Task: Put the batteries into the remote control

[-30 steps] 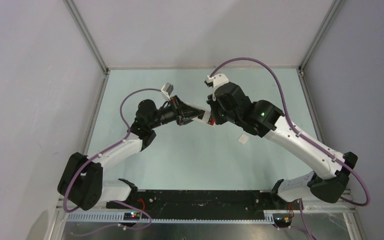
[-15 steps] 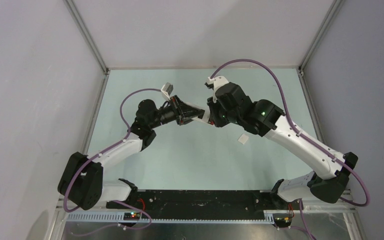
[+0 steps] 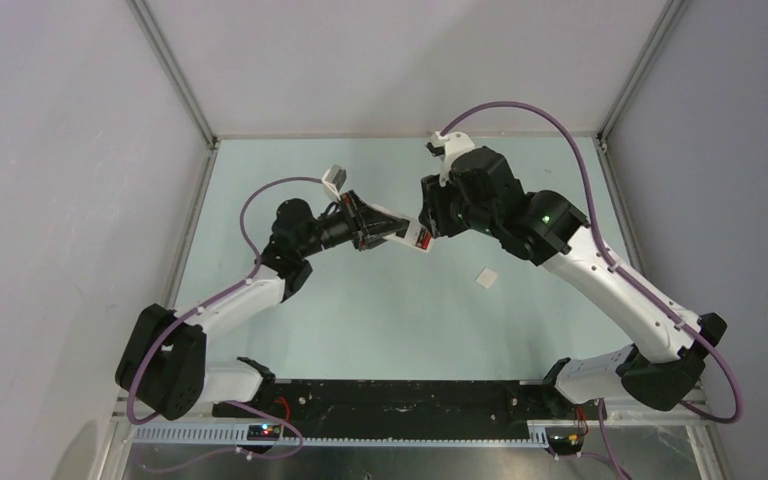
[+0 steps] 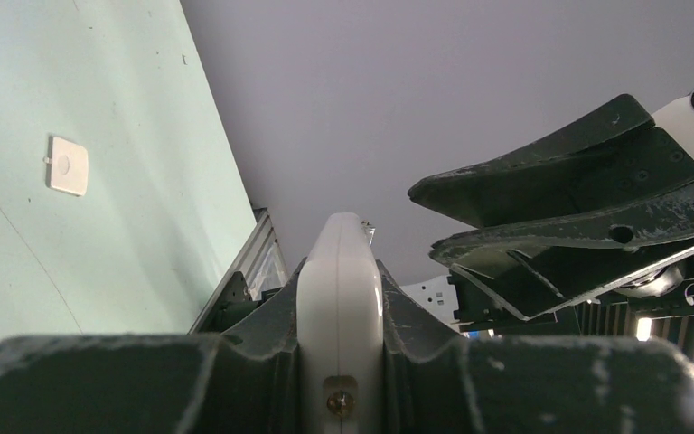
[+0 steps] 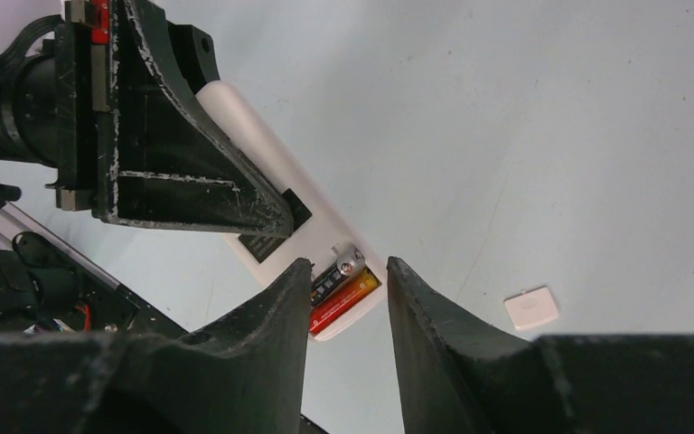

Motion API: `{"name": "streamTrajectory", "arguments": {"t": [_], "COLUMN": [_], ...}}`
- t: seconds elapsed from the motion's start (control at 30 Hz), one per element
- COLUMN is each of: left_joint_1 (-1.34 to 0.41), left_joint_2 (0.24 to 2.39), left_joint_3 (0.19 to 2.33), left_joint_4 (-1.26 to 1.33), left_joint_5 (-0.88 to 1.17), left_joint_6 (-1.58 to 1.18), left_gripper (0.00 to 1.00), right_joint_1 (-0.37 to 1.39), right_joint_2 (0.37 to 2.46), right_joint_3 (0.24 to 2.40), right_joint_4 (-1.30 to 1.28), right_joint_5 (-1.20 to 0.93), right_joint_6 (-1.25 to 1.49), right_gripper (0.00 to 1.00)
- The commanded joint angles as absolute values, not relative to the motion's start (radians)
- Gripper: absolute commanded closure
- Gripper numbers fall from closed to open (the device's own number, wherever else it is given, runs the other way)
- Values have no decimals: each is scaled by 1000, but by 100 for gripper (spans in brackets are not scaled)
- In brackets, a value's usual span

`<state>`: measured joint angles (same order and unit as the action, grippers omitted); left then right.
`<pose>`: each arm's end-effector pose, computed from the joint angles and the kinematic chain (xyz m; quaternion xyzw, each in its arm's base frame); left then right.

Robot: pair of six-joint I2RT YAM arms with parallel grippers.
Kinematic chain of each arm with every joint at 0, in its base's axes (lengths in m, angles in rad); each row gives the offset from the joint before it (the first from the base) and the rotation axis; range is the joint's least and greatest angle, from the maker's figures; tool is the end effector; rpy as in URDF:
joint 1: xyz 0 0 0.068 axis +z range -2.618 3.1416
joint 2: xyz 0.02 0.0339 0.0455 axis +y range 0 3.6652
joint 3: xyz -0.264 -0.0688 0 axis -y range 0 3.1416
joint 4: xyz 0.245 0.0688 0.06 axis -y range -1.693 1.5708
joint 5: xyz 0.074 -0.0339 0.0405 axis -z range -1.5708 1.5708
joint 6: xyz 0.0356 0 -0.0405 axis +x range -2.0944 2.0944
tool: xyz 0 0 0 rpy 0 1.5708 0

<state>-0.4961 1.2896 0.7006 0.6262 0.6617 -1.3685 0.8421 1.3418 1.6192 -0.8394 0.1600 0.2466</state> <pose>0.2409 -0.1553 0.2847 -0.0652 0.6936 -0.6812 0.2249 0.1851 0.1989 0.4372 -0.2191 0.8456 0.1896 0.4483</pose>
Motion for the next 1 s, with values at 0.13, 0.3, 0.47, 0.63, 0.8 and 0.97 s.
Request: {"name": "streamTrajectory", "arguments": {"t": [0.13,0.3,0.47,0.63,0.8,0.97], "left_joint_1": [-491,-491,-491,-491,-491,-491], "left_joint_2": [1285,1286,1284,1284,1287,1287], "left_joint_3": [696,695,695,703,707,709], "left_joint_4": [681,681,681,681,681,681], "left_joint_5": [673,675,674,672,671,669], "left_joint_6": [-1348,-1348,-1351,-1353,-1356,-1356], "left_gripper": [100,100,100,100,100,100], "right_joint_1": [849,855,856,856,855,854], "right_joint_2": [1400,1415,1417,1411,1399,1394], "right_joint_3": [1671,1671,1662,1650,1634,1618], "right_joint_4": [-810,-805,-798,-806,-808,-809], "right_joint_5": [172,191,194,176,158,142], "right_joint_6": [146,128,141,149,163,171], "right_gripper": [68,70,74,79,84,86]}}
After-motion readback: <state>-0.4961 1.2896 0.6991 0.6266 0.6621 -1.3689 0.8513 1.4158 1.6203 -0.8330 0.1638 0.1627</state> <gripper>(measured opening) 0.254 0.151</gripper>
